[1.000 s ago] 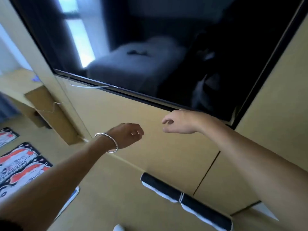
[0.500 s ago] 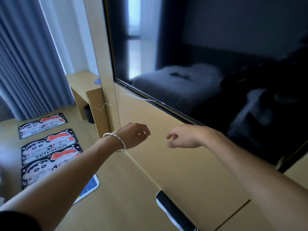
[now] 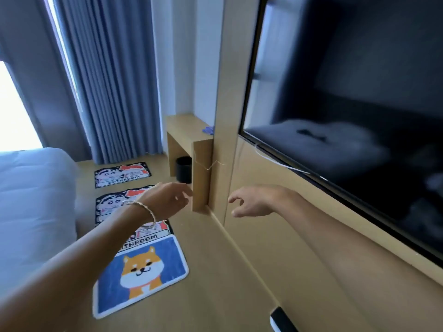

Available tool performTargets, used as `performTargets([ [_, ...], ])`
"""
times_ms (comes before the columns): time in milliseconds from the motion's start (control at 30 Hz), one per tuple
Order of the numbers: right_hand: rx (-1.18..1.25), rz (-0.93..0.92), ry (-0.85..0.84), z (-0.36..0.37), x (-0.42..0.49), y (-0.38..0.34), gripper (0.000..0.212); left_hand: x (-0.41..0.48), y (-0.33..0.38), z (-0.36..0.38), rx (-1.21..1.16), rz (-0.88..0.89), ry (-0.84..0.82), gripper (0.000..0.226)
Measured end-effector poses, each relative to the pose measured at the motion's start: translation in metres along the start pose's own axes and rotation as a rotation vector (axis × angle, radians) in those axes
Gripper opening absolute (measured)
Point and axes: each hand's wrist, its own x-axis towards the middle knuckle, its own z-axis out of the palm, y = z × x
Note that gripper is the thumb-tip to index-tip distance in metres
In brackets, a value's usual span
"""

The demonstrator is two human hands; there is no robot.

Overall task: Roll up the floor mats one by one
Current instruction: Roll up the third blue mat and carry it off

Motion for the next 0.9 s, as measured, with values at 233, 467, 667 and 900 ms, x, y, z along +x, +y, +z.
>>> performTargets([
  [233,-0.106,-0.13,-0.009,-0.021,0.084,-0.129,0.054,-0.053,-0.137,-0.04,-0.072,-0.182,0.062,0.024],
  [467,-0.199,-0.296,-0.063,-0.022,0.137,-0.209,0.051,-0.086,-0.206,-0.056,-0.122,-0.348,0.058,0.026],
  [667,-0.231,-0.386,-0.106,-0.018,0.185,-0.235,0.05,-0.087,-0.239,-0.062,-0.099,-0.434,0.04,0.025],
  [900,-0.195,-0.445,-0.139,-0.016,0.255,-0.242,0.05,-0.054,-0.277,-0.054,-0.079,-0.51,-0.019,0.026],
])
